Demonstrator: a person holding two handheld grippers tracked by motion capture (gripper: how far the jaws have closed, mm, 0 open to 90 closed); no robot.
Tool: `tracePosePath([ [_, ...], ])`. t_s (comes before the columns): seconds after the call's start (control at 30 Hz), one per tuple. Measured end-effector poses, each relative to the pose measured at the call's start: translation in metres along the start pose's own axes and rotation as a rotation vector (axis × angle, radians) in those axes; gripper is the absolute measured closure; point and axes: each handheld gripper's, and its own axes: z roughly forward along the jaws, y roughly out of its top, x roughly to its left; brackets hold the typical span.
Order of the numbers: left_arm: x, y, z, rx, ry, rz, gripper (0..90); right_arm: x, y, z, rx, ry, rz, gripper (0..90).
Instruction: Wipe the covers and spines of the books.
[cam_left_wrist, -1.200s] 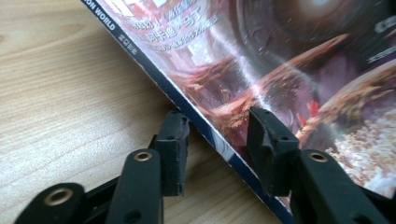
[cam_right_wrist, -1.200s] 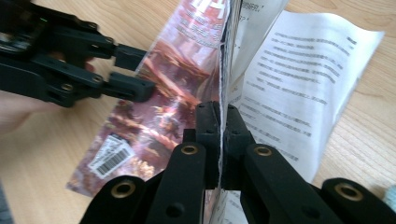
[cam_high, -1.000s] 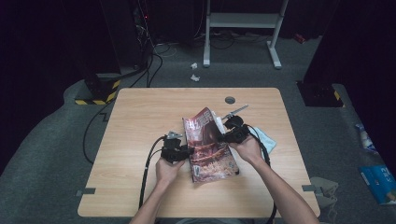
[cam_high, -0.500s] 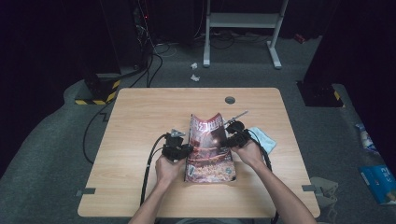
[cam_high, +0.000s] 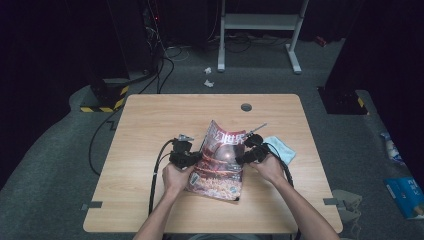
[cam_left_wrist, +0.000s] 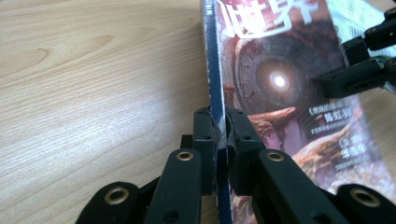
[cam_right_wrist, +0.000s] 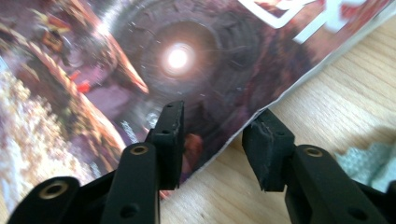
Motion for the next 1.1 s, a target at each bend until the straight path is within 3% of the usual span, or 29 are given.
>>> tracePosePath([
  [0.27,0.005,0.000,-0.007,-0.002,-0.006,-0.015,84.4,-0.001,-0.013,-0.008,-0.023,-0.048,-0.036,54.9],
  [0.43,0.009,0.000,-0.012,0.001,-0.010,-0.018,84.4,-0.001,-0.028,-0.020,-0.087,-0.082,-0.049,55.4],
  [0.77,0.011,0.006,-0.024,-0.008,-0.017,-0.007,84.5,-0.021,-0.066,-0.041,-0.220,-0.204,0.033,55.9],
  [0.9,0.012,0.006,-0.029,-0.015,-0.030,-0.019,84.5,-0.029,-0.082,-0.036,-0.238,-0.278,0.053,57.6],
  [1.1,0.017,0.009,-0.036,-0.016,-0.044,-0.039,84.5,-0.032,-0.100,-0.025,-0.268,-0.346,0.053,53.5],
])
